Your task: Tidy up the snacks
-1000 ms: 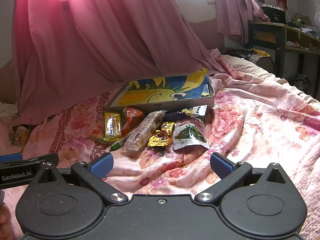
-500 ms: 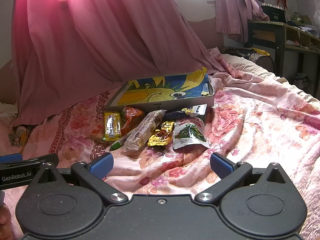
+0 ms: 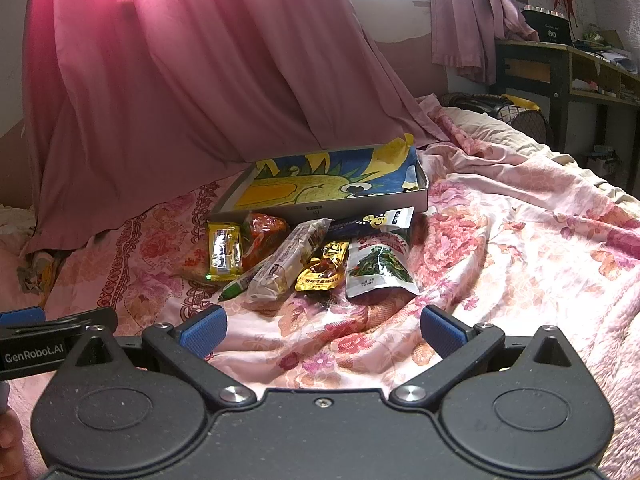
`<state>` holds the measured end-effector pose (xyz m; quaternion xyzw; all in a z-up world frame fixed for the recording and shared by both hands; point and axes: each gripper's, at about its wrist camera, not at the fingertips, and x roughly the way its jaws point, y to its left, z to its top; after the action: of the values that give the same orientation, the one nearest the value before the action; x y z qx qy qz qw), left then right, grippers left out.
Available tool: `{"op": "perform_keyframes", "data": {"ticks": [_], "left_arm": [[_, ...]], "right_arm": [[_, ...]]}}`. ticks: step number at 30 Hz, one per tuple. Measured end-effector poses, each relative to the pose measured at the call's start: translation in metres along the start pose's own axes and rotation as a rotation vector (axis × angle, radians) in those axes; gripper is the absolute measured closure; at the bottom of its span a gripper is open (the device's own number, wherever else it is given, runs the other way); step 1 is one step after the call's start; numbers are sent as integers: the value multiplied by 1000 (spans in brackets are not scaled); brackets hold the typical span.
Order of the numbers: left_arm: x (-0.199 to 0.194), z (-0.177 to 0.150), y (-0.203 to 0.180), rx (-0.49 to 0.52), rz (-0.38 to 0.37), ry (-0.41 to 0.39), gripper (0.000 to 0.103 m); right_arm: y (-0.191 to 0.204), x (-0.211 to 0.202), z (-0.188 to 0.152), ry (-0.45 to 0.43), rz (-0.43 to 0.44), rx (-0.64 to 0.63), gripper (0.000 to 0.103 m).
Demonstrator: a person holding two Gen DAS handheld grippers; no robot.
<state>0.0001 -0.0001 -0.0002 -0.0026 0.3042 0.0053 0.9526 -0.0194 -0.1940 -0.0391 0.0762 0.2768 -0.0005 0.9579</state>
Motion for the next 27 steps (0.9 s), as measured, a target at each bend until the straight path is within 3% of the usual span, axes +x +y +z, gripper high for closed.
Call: {"op": "perform_keyframes", "data": {"ticks": [27], "left_arm": [[13, 13, 14, -51, -5, 41, 0]], "right_arm": [[1, -4, 10, -4, 14, -11, 1]]}}
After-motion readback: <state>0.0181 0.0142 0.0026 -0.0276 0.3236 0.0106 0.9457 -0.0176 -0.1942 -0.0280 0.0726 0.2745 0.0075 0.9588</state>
